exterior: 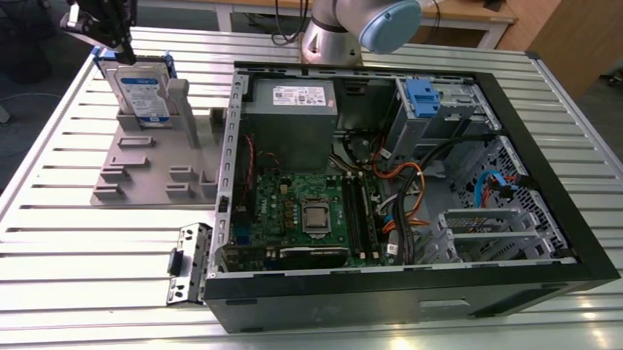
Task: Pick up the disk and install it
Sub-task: 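Pick up the disk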
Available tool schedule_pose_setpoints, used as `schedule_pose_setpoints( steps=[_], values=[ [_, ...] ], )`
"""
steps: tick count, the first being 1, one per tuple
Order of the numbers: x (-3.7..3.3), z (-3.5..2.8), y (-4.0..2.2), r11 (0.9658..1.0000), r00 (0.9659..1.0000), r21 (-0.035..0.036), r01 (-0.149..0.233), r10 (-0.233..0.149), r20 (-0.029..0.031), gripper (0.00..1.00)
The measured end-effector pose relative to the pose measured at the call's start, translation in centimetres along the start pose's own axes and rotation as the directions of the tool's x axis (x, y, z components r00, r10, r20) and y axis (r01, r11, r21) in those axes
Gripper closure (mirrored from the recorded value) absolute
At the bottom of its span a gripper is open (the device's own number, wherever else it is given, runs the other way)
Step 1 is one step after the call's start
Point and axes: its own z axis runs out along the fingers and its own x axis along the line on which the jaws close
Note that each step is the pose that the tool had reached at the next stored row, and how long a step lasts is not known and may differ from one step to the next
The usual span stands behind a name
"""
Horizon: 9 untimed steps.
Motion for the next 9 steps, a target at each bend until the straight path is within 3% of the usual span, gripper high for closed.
schedule_pose_setpoints(
  steps=[5, 9],
  values=[
    [0.00, 0.00, 0.00, 0.9984, 0.9984, -0.0016, 0.056, -0.056, -0.0012, 0.90],
    [0.00, 0.00, 0.00, 0.9944, 0.9944, -0.0029, 0.106, -0.106, -0.0022, 0.90]
  ],
)
